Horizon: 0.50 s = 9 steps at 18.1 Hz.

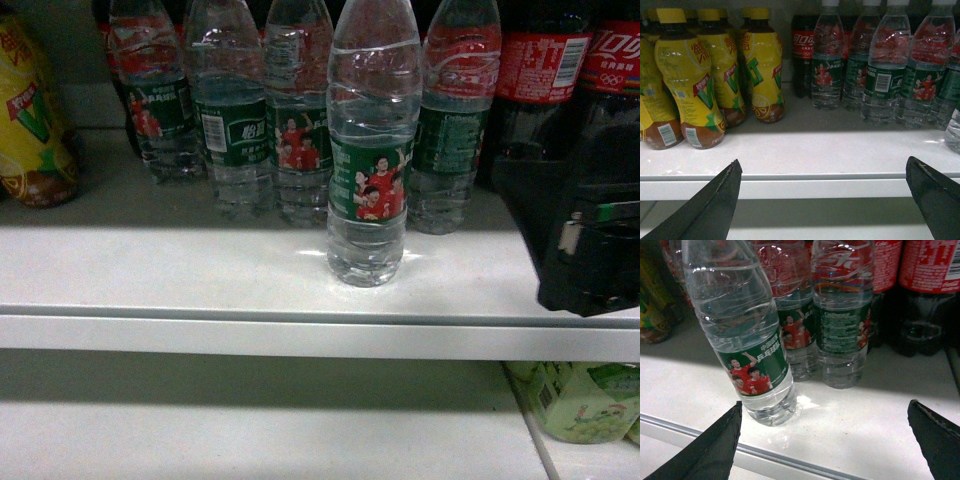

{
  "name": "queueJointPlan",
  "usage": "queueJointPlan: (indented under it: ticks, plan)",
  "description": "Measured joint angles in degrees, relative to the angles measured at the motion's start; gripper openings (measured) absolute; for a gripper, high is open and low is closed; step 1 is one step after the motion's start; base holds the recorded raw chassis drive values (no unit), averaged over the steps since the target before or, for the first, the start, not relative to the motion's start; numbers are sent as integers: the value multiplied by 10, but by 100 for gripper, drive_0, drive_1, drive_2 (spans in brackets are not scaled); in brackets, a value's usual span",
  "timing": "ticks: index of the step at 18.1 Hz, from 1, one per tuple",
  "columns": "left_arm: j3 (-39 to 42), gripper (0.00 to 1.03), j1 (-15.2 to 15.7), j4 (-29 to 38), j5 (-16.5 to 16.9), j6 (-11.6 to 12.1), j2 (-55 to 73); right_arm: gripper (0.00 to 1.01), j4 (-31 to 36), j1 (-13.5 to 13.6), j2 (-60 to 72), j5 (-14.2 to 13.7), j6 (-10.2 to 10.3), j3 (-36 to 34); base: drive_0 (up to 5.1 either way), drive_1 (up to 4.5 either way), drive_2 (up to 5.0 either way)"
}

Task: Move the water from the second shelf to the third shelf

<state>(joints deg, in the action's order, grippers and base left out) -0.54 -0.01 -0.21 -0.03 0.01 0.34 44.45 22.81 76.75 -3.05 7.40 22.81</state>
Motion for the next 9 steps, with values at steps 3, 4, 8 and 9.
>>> queueJointPlan:
  ticks: [3,4,8,9]
  plan:
    - [0,98,0,0,0,0,0,98,12,24,44,-4,-2,34,0,0,0]
    - [0,98,0,0,0,0,0,98,15,31,50,-5,-2,42,0,0,0]
    - [0,98,0,0,0,0,0,98,27,56,83,-2,-17,72,0,0,0]
    - [0,98,0,0,0,0,0,98,28,62,87,0,-22,78,0,0,0]
